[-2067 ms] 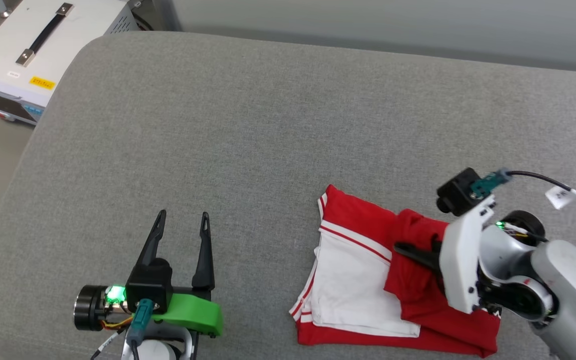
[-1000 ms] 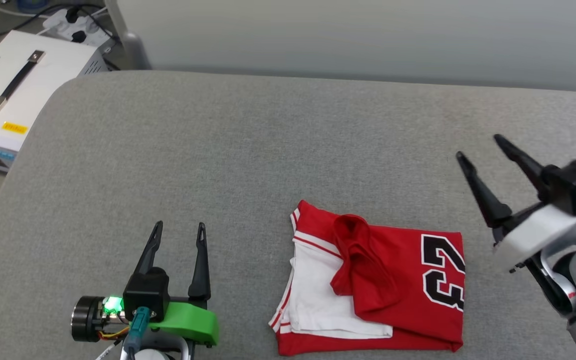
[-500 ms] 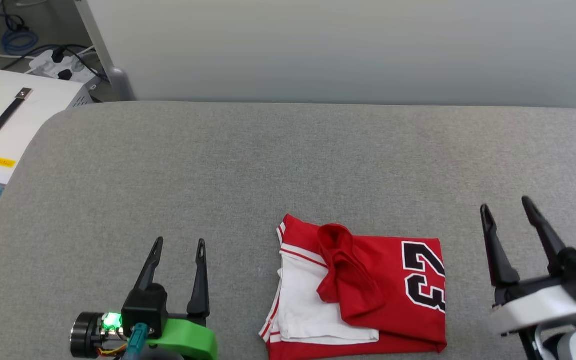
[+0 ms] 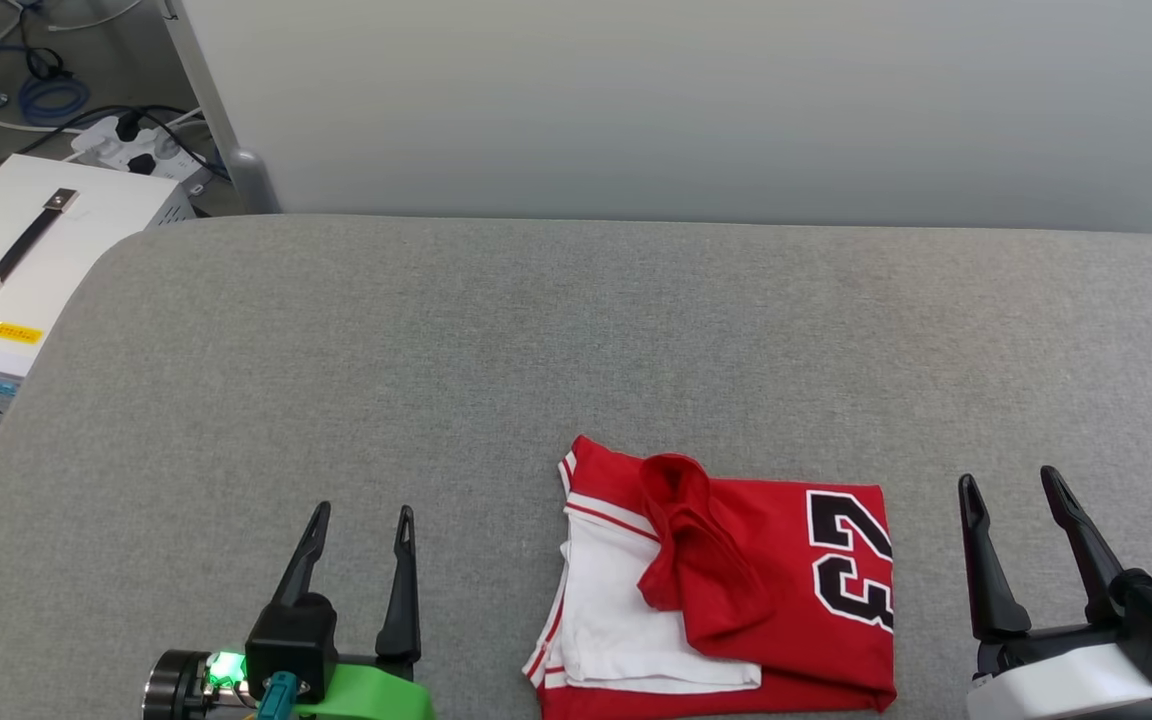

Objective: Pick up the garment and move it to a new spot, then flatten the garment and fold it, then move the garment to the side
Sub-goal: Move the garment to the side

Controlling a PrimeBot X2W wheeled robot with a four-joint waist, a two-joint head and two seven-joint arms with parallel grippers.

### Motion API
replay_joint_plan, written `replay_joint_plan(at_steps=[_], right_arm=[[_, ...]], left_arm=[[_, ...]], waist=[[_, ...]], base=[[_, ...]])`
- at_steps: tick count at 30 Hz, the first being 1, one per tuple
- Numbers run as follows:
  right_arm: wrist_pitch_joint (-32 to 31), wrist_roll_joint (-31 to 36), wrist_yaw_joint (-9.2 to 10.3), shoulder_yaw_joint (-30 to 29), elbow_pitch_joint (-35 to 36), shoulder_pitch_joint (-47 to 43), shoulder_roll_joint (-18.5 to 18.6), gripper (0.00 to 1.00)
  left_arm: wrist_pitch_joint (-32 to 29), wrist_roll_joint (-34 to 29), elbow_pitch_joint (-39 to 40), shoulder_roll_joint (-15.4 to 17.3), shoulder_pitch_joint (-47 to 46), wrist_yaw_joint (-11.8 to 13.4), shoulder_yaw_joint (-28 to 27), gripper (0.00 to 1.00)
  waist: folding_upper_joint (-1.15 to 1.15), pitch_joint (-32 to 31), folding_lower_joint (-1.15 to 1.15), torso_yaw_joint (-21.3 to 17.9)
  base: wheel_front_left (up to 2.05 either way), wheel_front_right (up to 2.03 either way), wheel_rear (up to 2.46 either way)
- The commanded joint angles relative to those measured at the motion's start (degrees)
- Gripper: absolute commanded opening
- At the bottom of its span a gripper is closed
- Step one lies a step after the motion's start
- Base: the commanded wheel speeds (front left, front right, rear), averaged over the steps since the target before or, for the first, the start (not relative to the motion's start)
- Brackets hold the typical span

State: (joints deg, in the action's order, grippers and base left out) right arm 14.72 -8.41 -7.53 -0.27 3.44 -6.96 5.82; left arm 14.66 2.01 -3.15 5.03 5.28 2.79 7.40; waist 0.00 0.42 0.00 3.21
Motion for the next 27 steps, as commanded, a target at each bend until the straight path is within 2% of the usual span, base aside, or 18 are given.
replay_joint_plan(at_steps=[1, 6, 10, 15, 18, 23, 24, 27], right_arm=[[0.27, 0.66, 0.04, -0.16, 0.42, -0.61, -0.07, 1.00], [0.27, 1.20, 0.04, 0.03, 0.44, -0.23, -0.08, 1.00], [0.28, 1.42, 0.04, -0.19, 0.72, 1.48, 1.42, 1.00], [-0.01, 0.01, 0.04, -1.69, 1.18, 7.07, 6.24, 1.00], [-3.34, -2.37, 0.04, -1.21, 1.28, 10.94, 10.41, 1.00], [-17.59, -11.71, 0.04, 1.76, 1.78, 15.52, 17.52, 1.00], [-23.59, -16.43, 0.04, 2.25, 1.96, 16.81, 19.94, 1.00], [-33.81, -23.64, 0.04, 3.96, 1.67, 17.41, 23.68, 1.00]], left_arm=[[0.34, 0.08, -0.02, 0.25, 0.67, -0.18, -0.04, 1.00], [0.34, -0.14, -0.31, 0.30, 0.45, -0.17, 0.00, 1.00], [0.34, -0.14, -0.35, 0.36, 0.16, -0.16, -0.15, 1.00], [0.34, -0.25, -0.45, 0.45, -0.32, -0.15, -0.24, 1.00], [0.34, -0.29, -0.54, 0.45, -0.85, -0.30, -0.13, 1.00], [0.34, -0.30, -0.63, 0.30, -1.83, -0.47, 0.21, 1.00], [0.34, -0.22, -0.72, 0.22, -2.15, -0.55, 0.29, 1.00], [0.34, -0.16, -0.79, 0.05, -2.69, -0.57, 0.43, 1.00]], waist=[[0.00, 0.03, 0.00, 0.06], [0.00, 0.25, 0.00, 0.25], [0.00, 0.62, 0.00, 0.46], [0.00, 1.34, 0.00, 0.70], [0.00, 1.86, 0.00, 1.14], [0.00, 2.84, 0.00, 2.26], [0.00, 3.32, 0.00, 2.73], [0.00, 4.19, 0.00, 3.36]], base=[[0.00, 0.00, 0.00], [0.00, 0.00, 0.00], [0.00, 0.00, 0.00], [0.00, 0.00, 0.00], [0.00, 0.00, 0.00], [0.00, 0.00, 0.00], [0.00, 0.00, 0.00], [0.00, 0.00, 0.00]])
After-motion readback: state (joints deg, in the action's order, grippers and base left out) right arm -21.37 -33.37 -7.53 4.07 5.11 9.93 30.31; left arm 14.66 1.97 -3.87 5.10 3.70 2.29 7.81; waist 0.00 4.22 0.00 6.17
